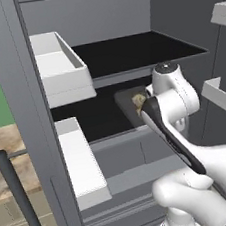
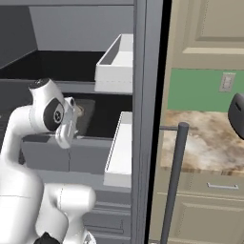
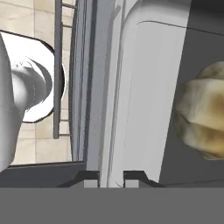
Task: Place two dumplings into each of the tupperware containers and then place the containers in the fridge.
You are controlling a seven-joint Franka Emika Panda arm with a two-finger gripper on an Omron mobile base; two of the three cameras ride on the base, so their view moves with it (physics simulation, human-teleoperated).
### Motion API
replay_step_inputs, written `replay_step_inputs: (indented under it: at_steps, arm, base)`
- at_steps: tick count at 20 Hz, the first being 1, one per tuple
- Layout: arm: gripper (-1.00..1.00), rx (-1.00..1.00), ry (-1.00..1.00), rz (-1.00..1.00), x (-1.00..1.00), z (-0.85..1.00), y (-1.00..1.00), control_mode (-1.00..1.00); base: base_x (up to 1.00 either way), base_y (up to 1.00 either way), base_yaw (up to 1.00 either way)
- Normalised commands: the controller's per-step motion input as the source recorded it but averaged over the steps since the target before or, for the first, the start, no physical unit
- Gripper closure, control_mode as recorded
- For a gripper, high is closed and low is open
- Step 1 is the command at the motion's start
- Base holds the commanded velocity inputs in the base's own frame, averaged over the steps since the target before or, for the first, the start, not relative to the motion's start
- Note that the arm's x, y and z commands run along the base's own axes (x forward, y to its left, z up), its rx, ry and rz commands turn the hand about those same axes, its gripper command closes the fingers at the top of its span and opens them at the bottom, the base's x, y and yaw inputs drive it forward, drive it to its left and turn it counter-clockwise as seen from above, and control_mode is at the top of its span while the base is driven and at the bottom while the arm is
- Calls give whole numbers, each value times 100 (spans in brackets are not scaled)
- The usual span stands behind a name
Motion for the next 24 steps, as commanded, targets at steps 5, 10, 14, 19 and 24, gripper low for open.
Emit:
replay_step_inputs:
  at_steps: [5, 10, 14, 19, 24]
  arm:
    - [100, 9, -14, 1, 39, -5, -29, -100]
    - [100, 8, 0, 0, 47, 0, -13, -100]
    - [100, 6, 0, 0, 60, 0, -6, -100]
    - [100, 2, 0, 0, 67, -6, 0, -100]
    - [100, 1, -1, 0, 35, -26, 0, -100]
  base:
    - [0, 0, 0]
    - [0, 0, 0]
    - [0, 0, 0]
    - [0, 0, 0]
    - [0, 0, 0]
